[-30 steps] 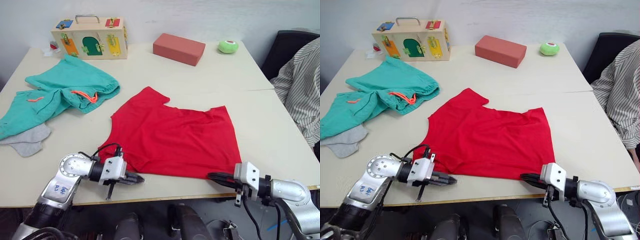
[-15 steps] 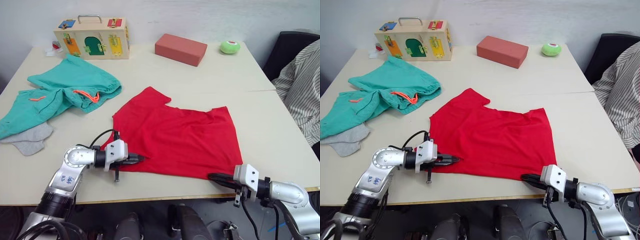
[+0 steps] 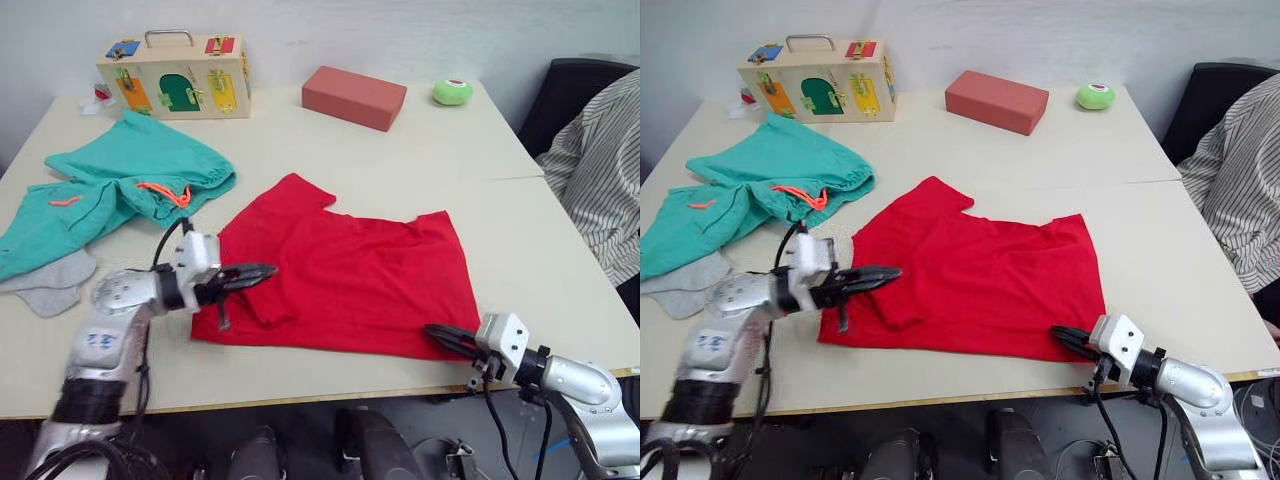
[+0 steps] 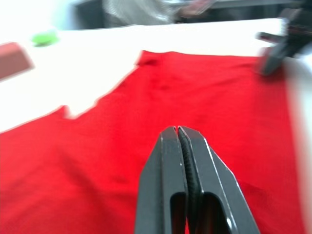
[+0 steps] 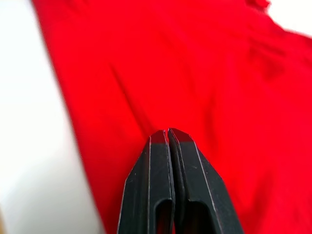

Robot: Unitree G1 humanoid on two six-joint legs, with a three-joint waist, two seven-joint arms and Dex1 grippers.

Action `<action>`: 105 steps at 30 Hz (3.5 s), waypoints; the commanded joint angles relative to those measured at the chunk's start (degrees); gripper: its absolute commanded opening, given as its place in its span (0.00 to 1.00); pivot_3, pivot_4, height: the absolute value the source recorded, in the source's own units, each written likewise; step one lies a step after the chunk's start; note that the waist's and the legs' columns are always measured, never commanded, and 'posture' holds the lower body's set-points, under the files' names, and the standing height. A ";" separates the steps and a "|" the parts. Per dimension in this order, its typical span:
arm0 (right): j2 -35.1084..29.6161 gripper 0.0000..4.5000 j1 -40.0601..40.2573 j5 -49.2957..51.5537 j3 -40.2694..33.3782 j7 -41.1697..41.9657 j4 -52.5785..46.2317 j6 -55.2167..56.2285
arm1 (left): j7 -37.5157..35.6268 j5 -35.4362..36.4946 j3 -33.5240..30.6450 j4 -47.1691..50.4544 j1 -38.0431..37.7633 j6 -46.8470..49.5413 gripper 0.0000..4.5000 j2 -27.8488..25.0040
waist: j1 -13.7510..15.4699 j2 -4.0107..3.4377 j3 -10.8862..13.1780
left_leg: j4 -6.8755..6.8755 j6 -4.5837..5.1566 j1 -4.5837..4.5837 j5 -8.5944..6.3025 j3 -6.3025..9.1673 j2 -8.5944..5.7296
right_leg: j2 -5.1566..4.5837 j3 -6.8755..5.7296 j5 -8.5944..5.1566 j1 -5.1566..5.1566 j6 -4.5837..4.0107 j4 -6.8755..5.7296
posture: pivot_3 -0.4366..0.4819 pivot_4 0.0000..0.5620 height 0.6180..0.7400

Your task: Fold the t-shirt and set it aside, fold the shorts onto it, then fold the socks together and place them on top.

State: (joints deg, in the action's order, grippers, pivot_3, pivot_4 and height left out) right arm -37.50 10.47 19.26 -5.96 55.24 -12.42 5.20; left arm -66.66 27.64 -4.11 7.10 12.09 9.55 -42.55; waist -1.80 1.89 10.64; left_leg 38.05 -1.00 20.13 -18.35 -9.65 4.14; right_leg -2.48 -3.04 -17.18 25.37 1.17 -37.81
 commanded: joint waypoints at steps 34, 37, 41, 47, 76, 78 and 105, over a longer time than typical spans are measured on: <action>2.10 0.02 4.79 1.14 -17.18 -11.83 9.66 8.11 | 15.18 -4.98 -10.86 -8.19 -6.06 -6.13 0.01 6.07 | 0.12 0.04 -0.03 | -0.01 0.18 0.01 -0.08 0.00 -0.10 | -0.12 0.05 0.05 -0.03 0.07 0.05 | 0.48 0.27 1.00; 1.42 0.02 5.87 2.72 -14.93 -10.05 2.91 5.60 | 11.10 -2.94 -11.95 -4.27 -9.53 -6.12 0.01 3.65 | 0.02 0.02 -0.04 | -0.02 0.15 0.01 -0.08 -0.01 -0.06 | -0.10 0.06 0.04 -0.03 0.07 0.04 | 0.48 0.27 1.00; -1.57 0.02 10.24 2.66 -8.91 -4.09 -6.23 2.25 | 5.78 -1.88 -12.34 0.94 -15.16 -6.86 0.01 0.02 | 0.15 -0.06 -0.08 | -0.08 0.12 0.00 -0.11 -0.01 -0.05 | -0.09 0.06 0.03 -0.02 0.05 0.06 | 0.48 0.27 1.00; -6.31 0.20 14.42 -1.05 -9.17 0.00 -8.65 3.42 | -0.70 -7.20 -11.22 0.01 -19.23 -18.23 0.34 -4.77 | 0.38 -0.02 -0.10 | -0.08 0.25 0.01 -0.20 0.00 -0.13 | -0.14 0.04 0.04 -0.03 0.07 0.17 | 0.48 0.27 1.00; -10.72 0.00 4.68 -7.39 -2.57 3.32 4.46 -1.07 | 2.18 -14.29 -3.95 -3.51 -20.10 -10.58 0.01 -9.31 | -0.07 -0.03 -1.63 | -0.99 0.45 -1.33 -0.56 -0.19 0.01 | -0.07 0.05 -0.10 -1.10 -0.17 0.77 | 0.48 0.27 1.00; -11.30 0.00 3.82 -6.37 -2.54 4.69 4.18 -1.37 | 3.58 -12.59 -7.39 0.90 -24.98 -9.01 0.01 -8.87 | -0.17 -0.02 -1.63 | -1.01 0.37 -1.28 -0.61 -0.20 0.07 | -0.03 0.04 -0.17 -1.00 -0.26 0.75 | 0.48 0.27 1.00; -13.99 0.00 12.53 -0.82 -7.55 14.34 4.11 1.90 | 10.70 -10.40 -18.11 15.87 -44.93 -6.51 0.01 -2.35 | 0.21 0.04 -1.32 | -0.98 0.50 -0.98 -0.81 -0.17 0.08 | 0.02 0.01 -0.30 -0.83 -0.30 1.03 | 0.48 0.27 1.00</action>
State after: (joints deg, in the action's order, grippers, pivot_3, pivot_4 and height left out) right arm -50.87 22.31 18.49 -11.56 69.04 -9.46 5.65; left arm -55.09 15.58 -20.07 20.71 -31.13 2.75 -45.03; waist -1.59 1.93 9.32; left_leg 37.07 -0.50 19.15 -19.17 -9.82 4.22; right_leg -2.47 -3.03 -17.48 24.54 0.87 -36.78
